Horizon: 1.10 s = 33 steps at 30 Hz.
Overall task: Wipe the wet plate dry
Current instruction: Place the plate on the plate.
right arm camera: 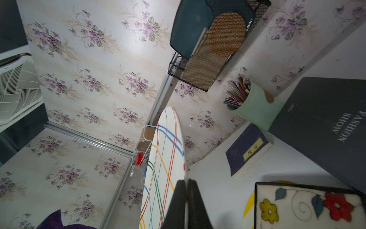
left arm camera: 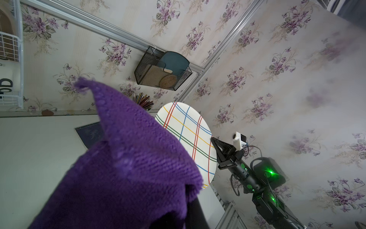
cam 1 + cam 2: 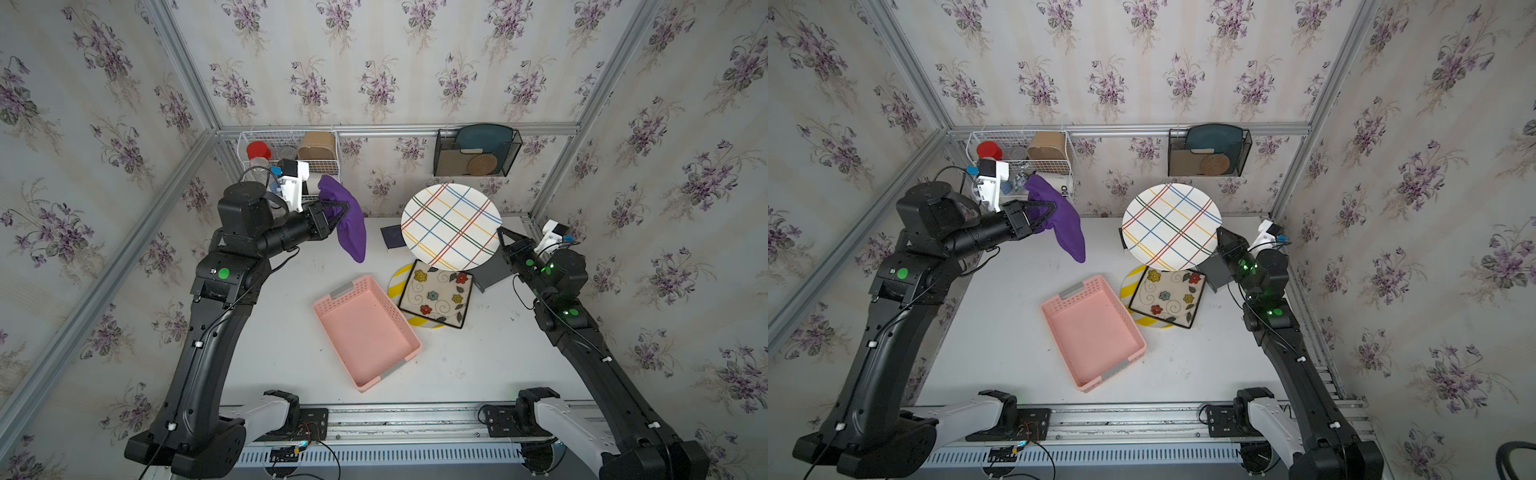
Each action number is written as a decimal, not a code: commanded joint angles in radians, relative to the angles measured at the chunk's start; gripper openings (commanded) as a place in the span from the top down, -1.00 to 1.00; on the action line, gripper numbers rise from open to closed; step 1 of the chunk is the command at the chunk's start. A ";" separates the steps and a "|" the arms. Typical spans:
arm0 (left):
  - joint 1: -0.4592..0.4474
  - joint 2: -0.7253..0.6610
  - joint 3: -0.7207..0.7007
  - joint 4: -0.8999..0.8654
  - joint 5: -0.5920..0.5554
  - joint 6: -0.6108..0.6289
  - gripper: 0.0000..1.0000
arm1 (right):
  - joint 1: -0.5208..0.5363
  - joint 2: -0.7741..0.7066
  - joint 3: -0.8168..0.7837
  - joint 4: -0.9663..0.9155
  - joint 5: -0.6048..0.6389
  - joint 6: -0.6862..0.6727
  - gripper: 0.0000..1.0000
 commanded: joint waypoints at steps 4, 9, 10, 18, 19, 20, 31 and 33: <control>0.005 -0.014 -0.001 -0.053 -0.036 0.067 1.00 | -0.026 -0.013 -0.082 0.006 0.060 -0.096 1.00; 0.004 -0.033 -0.043 -0.021 -0.036 0.044 1.00 | -0.038 0.008 -0.125 -0.009 0.063 -0.157 1.00; 0.004 -0.040 -0.055 -0.013 -0.037 0.040 1.00 | -0.038 0.016 -0.133 -0.010 0.065 -0.171 1.00; 0.004 -0.077 -0.106 -0.020 -0.058 0.036 1.00 | -0.039 0.103 -0.223 0.042 0.067 -0.262 1.00; 0.004 -0.080 -0.108 -0.023 -0.061 0.036 1.00 | -0.039 0.114 -0.241 0.058 0.062 -0.266 1.00; 0.004 -0.085 -0.112 -0.024 -0.063 0.037 1.00 | -0.039 0.123 -0.258 0.073 0.056 -0.268 1.00; 0.004 -0.083 -0.158 0.001 -0.039 0.024 1.00 | -0.038 0.255 -0.449 0.257 -0.006 -0.284 1.00; 0.004 -0.067 -0.172 0.031 -0.011 0.011 1.00 | -0.038 0.285 -0.461 0.268 0.001 -0.298 0.74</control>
